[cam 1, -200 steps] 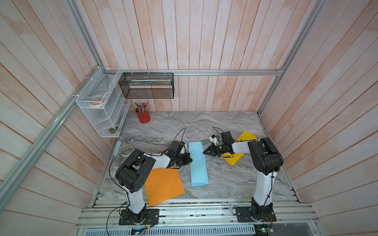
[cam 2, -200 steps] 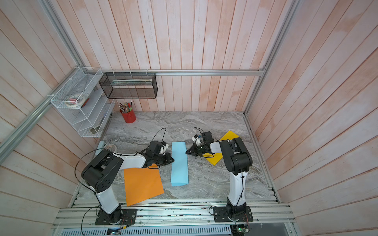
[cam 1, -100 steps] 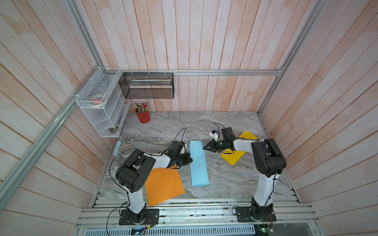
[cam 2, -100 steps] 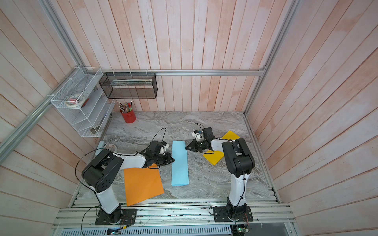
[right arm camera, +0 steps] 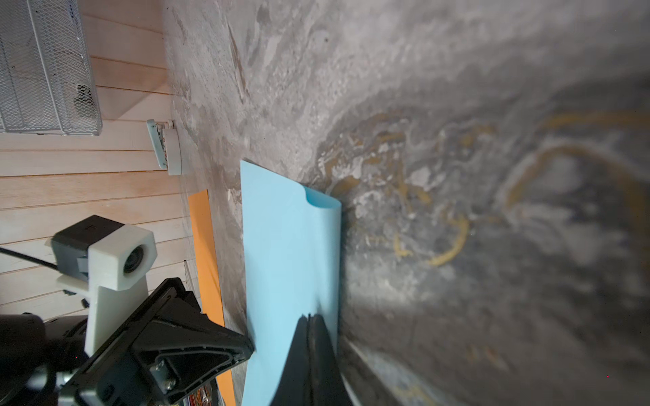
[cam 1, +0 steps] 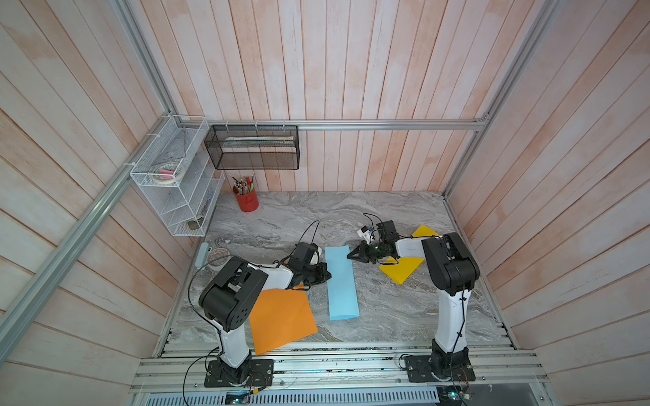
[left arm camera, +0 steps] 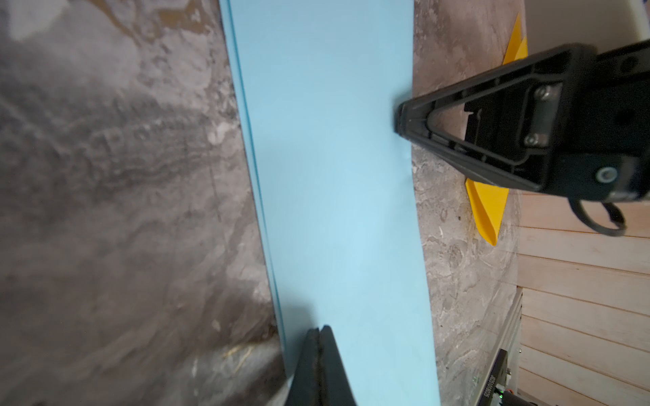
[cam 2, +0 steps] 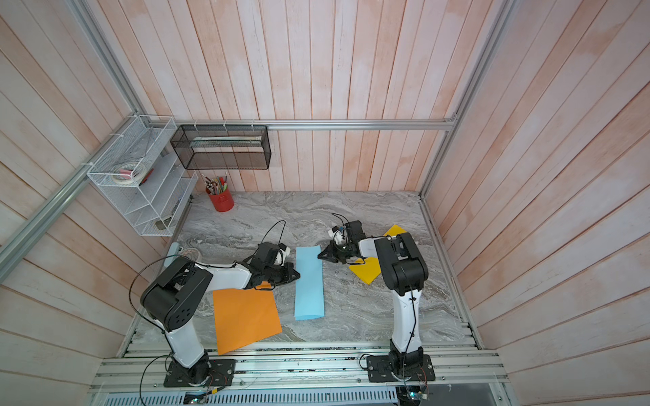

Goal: Fold the rectangular paper in half along the long edge
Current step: Fold the paper at the center of the board.

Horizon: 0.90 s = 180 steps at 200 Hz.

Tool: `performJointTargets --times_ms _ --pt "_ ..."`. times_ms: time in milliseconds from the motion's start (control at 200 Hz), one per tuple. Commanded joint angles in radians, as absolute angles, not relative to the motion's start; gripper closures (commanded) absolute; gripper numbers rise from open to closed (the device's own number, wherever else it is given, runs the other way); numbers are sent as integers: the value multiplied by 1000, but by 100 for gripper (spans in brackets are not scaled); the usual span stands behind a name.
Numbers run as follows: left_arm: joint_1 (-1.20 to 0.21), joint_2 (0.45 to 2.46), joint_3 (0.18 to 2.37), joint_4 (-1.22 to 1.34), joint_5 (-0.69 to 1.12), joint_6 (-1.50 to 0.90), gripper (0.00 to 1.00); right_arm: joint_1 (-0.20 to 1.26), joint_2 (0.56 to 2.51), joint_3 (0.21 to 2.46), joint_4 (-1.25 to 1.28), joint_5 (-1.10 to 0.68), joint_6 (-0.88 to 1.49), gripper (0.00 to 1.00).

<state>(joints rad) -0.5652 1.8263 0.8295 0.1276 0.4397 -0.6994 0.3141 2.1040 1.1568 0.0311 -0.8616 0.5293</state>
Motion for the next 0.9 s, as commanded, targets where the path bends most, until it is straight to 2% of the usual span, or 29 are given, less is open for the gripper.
performJointTargets --times_ms 0,305,495,895 --pt "-572 1881 798 -20 390 -675 100 303 2130 1127 9 -812 511 100" --pt "-560 1774 814 8 399 -686 100 298 2133 1112 -14 -782 489 100" --pt "-514 1728 909 39 447 -686 100 304 2129 1108 -23 -768 479 100" --pt "-503 1926 1114 11 473 -657 100 322 2116 1122 -34 -765 479 100"
